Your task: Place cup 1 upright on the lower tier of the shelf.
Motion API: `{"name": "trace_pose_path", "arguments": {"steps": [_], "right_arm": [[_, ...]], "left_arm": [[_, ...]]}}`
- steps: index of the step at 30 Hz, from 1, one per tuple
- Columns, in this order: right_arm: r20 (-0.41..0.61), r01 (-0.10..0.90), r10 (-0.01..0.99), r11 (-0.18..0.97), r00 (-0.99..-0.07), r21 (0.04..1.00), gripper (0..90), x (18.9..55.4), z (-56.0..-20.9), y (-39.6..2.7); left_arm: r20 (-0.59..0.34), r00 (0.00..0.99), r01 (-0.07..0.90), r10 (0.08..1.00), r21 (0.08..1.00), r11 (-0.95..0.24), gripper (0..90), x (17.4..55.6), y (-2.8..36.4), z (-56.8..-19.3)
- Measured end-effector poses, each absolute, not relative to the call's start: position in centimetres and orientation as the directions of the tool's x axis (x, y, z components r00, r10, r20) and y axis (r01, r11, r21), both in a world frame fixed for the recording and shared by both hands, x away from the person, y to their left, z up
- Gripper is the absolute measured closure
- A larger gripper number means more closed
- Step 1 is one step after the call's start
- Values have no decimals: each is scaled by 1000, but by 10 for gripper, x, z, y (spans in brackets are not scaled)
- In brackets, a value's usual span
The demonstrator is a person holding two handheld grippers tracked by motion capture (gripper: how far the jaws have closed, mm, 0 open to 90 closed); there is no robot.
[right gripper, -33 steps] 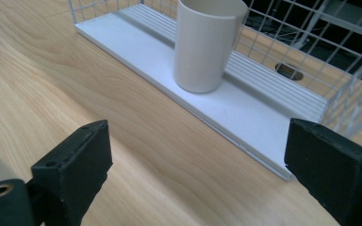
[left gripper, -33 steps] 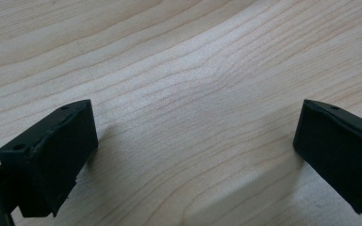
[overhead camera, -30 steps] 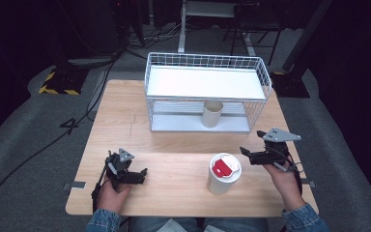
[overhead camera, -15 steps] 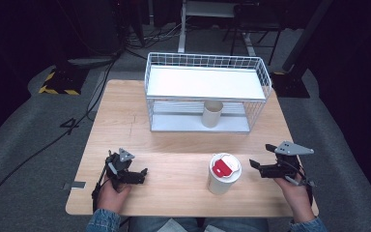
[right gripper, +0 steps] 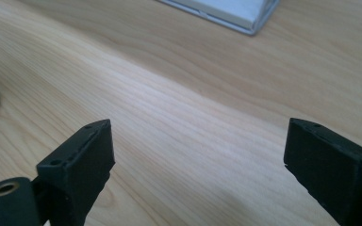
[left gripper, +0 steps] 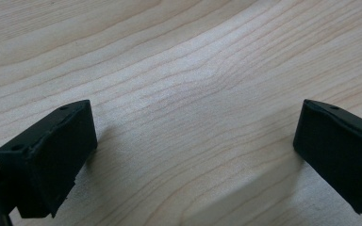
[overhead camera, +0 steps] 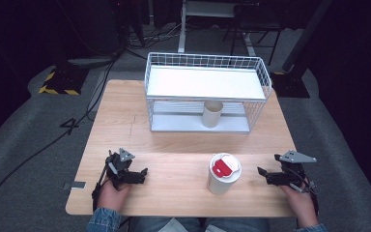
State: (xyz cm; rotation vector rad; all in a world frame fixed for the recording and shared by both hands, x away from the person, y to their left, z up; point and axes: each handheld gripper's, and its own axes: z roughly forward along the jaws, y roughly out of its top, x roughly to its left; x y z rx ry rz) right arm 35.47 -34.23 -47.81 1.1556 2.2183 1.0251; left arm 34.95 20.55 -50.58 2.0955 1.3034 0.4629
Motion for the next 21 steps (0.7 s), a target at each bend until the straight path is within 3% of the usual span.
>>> {"name": "trace_pose_path", "arguments": {"steps": [10, 21], "right_arm": [[-13, 573, 852, 364, -524, 735, 95, 354, -504, -353], [-7, 588, 857, 360, -515, 724, 79, 356, -505, -353]], "left_arm": [[-29, 446, 676, 895, 666, -316, 8, 349, 205, -506], [-53, 437, 688, 898, 663, -295, 16, 350, 202, -504]]}}
